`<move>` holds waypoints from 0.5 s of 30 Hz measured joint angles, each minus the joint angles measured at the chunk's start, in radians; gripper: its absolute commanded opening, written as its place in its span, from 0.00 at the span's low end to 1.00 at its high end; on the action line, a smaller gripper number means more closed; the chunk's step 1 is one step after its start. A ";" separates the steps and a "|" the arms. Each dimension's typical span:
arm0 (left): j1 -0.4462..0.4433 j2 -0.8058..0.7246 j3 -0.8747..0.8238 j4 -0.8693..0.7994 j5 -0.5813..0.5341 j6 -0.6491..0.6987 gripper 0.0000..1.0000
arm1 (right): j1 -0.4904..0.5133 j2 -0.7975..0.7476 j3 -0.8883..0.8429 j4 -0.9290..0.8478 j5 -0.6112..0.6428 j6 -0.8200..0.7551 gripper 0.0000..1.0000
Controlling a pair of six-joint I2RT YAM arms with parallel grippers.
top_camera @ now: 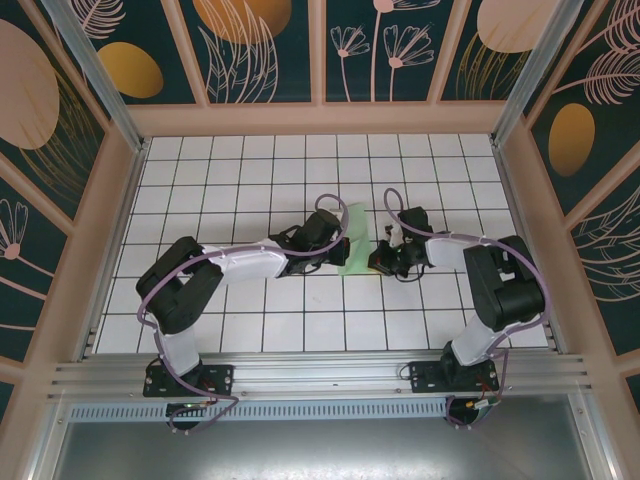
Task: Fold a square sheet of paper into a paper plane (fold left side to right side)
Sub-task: Fold the triangle a second time at the center of the table.
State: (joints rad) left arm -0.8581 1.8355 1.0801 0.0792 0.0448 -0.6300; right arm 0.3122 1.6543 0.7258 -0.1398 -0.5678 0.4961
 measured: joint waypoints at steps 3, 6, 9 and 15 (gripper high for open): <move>0.000 0.013 0.024 -0.027 -0.016 0.015 0.00 | 0.000 0.002 0.008 -0.013 0.010 -0.008 0.00; 0.003 0.027 0.044 -0.046 -0.029 0.034 0.00 | 0.000 0.005 0.011 -0.018 0.011 -0.016 0.00; 0.011 0.039 0.056 -0.057 -0.035 0.053 0.00 | 0.000 0.007 0.014 -0.023 0.011 -0.019 0.00; 0.030 0.068 0.072 -0.068 -0.048 0.088 0.00 | 0.000 0.011 0.019 -0.026 0.010 -0.025 0.00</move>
State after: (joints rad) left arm -0.8280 1.9034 1.1519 0.0109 -0.0032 -0.5423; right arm 0.3122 1.6650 0.7444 -0.1661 -0.5579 0.4709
